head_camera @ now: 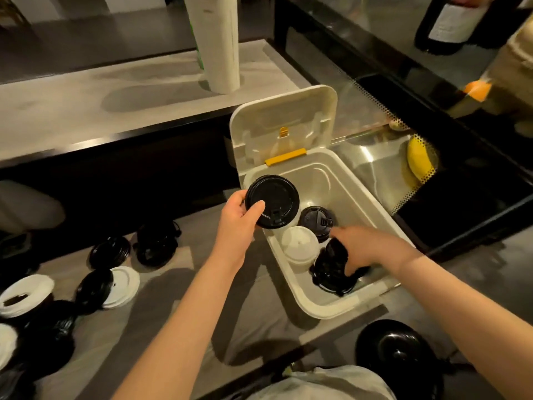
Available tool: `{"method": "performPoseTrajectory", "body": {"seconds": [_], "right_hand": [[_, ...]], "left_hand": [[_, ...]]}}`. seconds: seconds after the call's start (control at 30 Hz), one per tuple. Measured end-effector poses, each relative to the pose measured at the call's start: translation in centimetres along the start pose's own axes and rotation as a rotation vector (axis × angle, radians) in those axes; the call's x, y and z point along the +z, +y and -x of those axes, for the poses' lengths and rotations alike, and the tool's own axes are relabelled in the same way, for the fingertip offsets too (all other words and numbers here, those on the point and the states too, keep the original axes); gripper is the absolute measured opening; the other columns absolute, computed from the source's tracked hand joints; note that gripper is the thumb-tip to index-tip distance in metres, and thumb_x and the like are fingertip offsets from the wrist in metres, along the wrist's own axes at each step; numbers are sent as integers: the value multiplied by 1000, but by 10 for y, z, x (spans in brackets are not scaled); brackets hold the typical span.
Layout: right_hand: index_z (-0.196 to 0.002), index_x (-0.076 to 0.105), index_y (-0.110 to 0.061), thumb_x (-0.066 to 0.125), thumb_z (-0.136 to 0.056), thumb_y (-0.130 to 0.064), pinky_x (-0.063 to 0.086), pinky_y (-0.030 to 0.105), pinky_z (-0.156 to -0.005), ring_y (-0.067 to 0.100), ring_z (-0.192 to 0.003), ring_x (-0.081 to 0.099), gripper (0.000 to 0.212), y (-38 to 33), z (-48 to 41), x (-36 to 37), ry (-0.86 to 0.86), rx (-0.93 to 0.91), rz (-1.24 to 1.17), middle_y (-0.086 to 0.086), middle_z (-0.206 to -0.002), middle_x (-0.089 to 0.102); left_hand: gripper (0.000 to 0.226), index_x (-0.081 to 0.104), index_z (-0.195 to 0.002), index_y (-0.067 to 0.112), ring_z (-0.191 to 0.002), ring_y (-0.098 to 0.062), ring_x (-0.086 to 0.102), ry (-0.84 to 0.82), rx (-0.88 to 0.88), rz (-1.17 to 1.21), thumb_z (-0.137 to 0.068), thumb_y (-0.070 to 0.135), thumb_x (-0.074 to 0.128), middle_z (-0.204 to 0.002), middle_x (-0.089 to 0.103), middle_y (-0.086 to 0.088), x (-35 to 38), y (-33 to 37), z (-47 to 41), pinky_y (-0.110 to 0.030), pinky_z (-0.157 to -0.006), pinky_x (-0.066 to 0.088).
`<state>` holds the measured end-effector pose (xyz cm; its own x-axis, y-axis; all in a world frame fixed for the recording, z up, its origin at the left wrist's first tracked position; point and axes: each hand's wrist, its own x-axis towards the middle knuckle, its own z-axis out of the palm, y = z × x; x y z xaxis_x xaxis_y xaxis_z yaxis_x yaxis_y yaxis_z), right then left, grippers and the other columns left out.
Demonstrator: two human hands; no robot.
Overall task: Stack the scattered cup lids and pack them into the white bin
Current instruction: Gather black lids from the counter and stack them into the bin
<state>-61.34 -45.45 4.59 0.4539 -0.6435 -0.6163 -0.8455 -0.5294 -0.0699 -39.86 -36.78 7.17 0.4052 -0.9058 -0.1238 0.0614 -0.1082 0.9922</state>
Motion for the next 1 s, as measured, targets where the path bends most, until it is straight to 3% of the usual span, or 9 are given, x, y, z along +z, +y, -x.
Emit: {"method": "performPoseTrajectory", "body": {"seconds": [0.33,0.47,0.57,0.63,0.7,0.77,0.87,0.93,1.0], "right_hand": [[-127,38,-20,81,-61,-50,50,42,-88,24,-116,52,84,-6,-21,10,-50,-34,251,0,-128,48],[-130,42,-21,68,-75,-56,48,38,-89,23,-113,54,70,1,-15,-6,196,-94,-35,1,-128,53],[-134,44,-25,57,-89,-44,48,38,-90,20,-107,56,50,2,-8,-31,463,-169,-407,0,-125,56],[-136,44,-26,54,-93,-36,49,32,-85,16,-102,55,45,-4,-1,-49,534,-250,-745,-3,-119,55],[-134,46,-28,56,-92,-32,46,25,-82,13,-98,55,44,-10,1,-63,534,-294,-920,-6,-112,55],[-127,53,-27,63,-89,-27,46,24,-79,10,-87,56,39,-14,-3,-69,539,-309,-904,-6,-100,55],[-112,59,-22,68,-85,-19,51,29,-71,12,-73,54,29,-17,-10,-73,541,-316,-894,-5,-83,50],[-106,58,-23,69,-84,-15,53,29,-66,11,-68,53,26,-14,-14,-75,522,-312,-901,-5,-81,48],[-105,58,-27,69,-83,-15,53,31,-68,12,-70,55,27,-7,-20,-76,532,-291,-854,-4,-84,51]], "left_hand": [[17,57,-106,19,-99,-15,64,50,-13,-1,-92,9,54,-102,67,-1,20,-3,2,-35,-88,53],[24,55,-114,15,-99,-13,65,44,-21,-19,-91,8,55,-104,67,-1,24,-2,0,-33,-88,53],[30,49,-120,14,-91,-9,66,60,-29,-39,-91,9,55,-101,68,-1,28,1,-4,-21,-75,54],[31,47,-122,15,-89,-9,67,49,-27,-71,-92,11,56,-99,68,0,30,4,-8,-21,-74,54],[30,48,-120,16,-90,-12,68,16,-11,-112,-92,12,56,-97,69,-1,34,8,-11,-30,-80,55],[25,49,-115,19,-88,-12,69,-14,16,-154,-92,12,56,-94,70,0,38,11,-13,-32,-80,56],[24,47,-113,23,-81,-7,68,-24,53,-229,-92,13,55,-89,69,4,40,14,-17,-16,-66,53],[27,48,-117,20,-79,-4,66,-29,70,-302,-92,14,56,-91,69,4,39,13,-20,-10,-61,49],[30,52,-121,18,-87,-4,63,-28,114,-473,-91,16,57,-97,67,3,36,9,-22,-9,-66,45]]}}
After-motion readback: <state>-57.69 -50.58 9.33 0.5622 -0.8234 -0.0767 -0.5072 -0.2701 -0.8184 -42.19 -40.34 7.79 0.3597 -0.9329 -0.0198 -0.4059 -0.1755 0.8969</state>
